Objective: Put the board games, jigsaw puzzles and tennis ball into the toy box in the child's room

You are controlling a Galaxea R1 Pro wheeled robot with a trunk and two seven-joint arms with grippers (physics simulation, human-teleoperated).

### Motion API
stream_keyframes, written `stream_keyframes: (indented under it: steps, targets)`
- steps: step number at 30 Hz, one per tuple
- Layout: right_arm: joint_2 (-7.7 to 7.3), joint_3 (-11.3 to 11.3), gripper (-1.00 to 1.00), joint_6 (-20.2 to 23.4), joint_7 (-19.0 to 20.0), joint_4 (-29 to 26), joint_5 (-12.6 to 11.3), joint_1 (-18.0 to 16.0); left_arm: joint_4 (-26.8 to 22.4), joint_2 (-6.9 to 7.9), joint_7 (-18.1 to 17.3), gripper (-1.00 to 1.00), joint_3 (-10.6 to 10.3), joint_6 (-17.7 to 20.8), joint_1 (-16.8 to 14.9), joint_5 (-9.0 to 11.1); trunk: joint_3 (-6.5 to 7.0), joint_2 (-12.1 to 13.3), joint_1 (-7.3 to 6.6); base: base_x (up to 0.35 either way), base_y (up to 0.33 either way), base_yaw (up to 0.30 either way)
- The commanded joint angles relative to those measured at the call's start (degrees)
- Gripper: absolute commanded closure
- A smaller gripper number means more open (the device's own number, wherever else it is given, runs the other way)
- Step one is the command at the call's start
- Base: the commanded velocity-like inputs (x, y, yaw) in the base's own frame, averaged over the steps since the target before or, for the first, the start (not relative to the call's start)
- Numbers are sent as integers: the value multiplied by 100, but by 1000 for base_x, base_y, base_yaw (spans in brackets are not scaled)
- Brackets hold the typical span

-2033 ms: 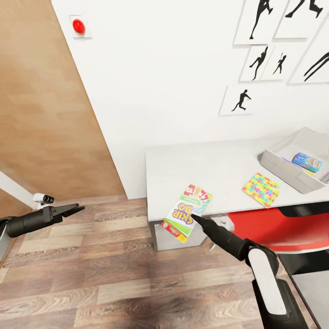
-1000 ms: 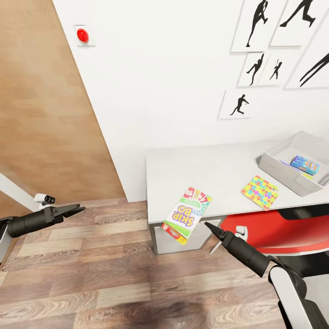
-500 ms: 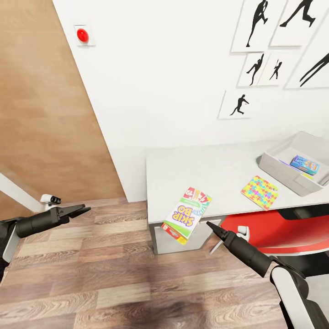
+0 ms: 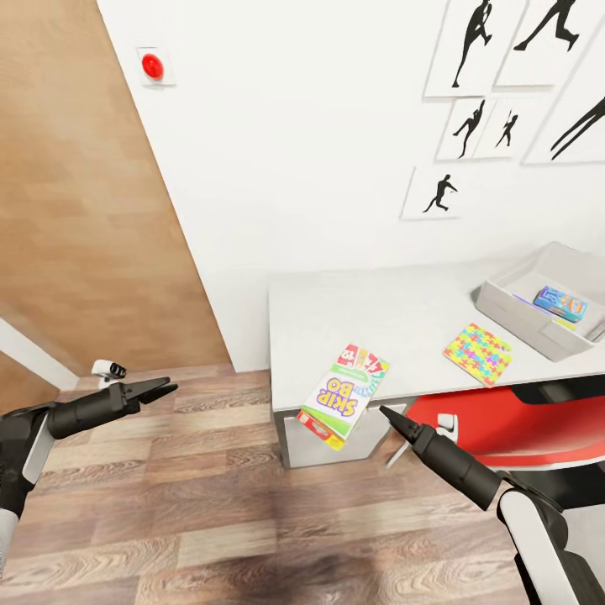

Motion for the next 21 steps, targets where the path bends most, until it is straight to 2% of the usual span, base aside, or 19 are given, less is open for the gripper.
stream_keyframes:
  steps: [1,21]
  targets:
    - [1,-8,-100,37,18,-2,-15,-4,0,-4,-14,-100,0,61,-3,0,-3,-9,3,0,0,0]
    - [5,-3,-100,12,64,-6,31,-4,3,-8,-34,-100,25,78,-3,17,178,-9,3,0,0,0]
